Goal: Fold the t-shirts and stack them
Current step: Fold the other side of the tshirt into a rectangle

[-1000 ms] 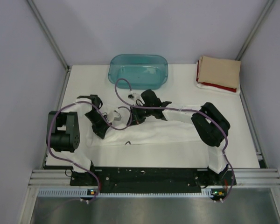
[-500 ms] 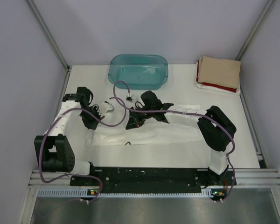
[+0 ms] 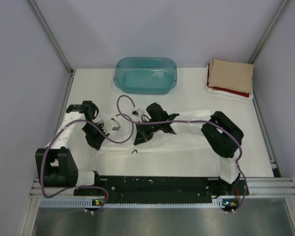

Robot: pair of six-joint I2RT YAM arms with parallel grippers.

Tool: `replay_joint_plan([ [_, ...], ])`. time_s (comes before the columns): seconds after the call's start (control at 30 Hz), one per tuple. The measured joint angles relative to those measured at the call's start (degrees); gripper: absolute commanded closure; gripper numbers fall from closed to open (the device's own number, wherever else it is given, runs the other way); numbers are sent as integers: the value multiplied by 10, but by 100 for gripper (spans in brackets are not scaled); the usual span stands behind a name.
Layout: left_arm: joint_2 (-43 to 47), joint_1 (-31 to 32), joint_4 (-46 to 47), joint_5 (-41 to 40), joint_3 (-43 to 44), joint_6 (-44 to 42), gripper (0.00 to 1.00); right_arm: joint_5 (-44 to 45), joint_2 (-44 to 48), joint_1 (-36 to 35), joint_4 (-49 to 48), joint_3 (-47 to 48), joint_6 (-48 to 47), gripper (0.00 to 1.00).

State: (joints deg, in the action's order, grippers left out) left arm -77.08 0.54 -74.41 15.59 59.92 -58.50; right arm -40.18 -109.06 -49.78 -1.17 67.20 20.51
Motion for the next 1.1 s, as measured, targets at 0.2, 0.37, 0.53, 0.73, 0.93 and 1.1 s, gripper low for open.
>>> replay_joint_plan([
  [0.2,-28,0,-4,0,-61,-3,96,3,-35,0,6,0,-5,68],
  [0.37,-46,0,0,0,-61,-4,65,26,-30,1,15,-3,-9,55],
  [0.53,-46,0,-15,9,-39,-23,56,79,71,30,35,-60,0,56],
  [0.73,-73,-54,4,45,98,36,41,229,241,185,93,-115,44,51],
  [0.93,-189,-138,132,101,172,182,45,352,295,385,152,-217,99,48],
  [1.1,-257,-139,201,128,171,258,45,400,286,408,198,-234,111,48],
])
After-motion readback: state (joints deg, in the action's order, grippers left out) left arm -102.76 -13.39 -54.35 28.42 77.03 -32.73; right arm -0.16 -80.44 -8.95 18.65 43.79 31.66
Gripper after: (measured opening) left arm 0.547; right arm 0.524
